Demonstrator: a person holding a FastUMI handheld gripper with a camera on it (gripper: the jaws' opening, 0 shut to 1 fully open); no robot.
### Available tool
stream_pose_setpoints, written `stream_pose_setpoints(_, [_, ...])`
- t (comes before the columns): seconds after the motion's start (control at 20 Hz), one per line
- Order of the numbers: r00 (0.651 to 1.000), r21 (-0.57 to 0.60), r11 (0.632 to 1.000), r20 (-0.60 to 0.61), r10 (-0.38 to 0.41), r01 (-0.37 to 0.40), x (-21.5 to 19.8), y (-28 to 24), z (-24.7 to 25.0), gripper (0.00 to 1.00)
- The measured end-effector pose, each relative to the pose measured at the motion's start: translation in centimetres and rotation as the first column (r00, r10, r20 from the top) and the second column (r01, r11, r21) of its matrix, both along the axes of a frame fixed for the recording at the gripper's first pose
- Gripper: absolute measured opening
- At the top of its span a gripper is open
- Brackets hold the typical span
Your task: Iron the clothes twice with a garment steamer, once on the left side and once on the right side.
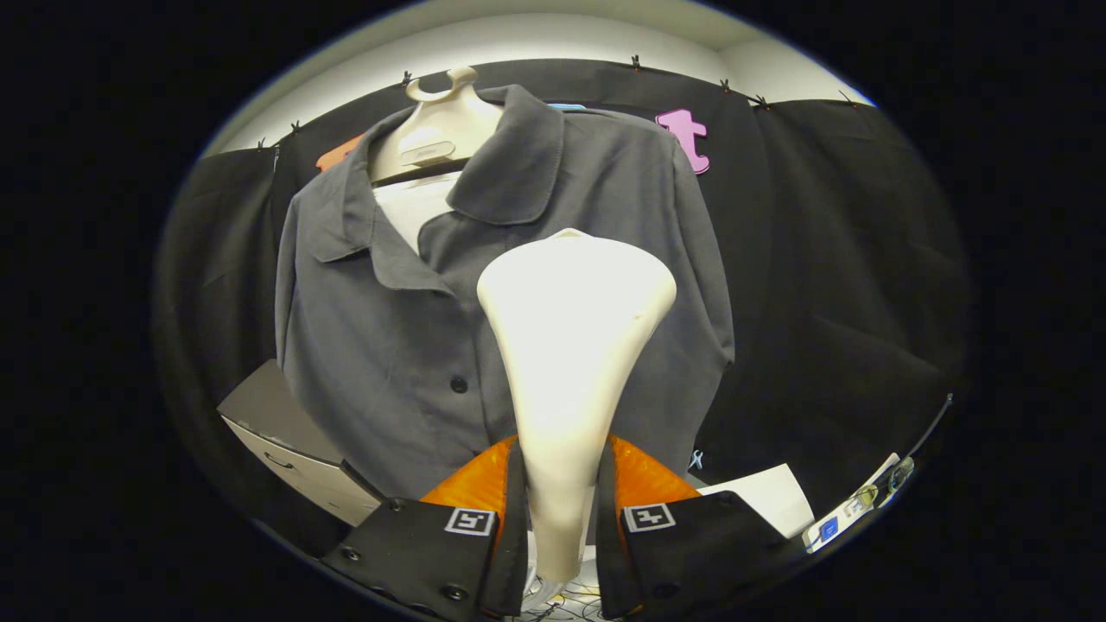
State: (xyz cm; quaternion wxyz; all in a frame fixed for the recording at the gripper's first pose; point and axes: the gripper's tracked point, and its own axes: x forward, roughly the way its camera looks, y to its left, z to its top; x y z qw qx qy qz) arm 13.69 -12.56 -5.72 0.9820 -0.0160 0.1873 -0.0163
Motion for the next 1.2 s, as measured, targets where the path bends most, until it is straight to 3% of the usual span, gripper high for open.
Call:
stream_pose_setpoints(0.55, [0.993, 0.053, 0.999, -0.121, 0.008, -0.002, 0.0, -2.4, -8.1, 0.4])
stream_pose_setpoints(1.2, [0.951, 0.099, 0.995, -0.309, 0.006, 0.026, -3.0, -4.5, -22.5, 0.4])
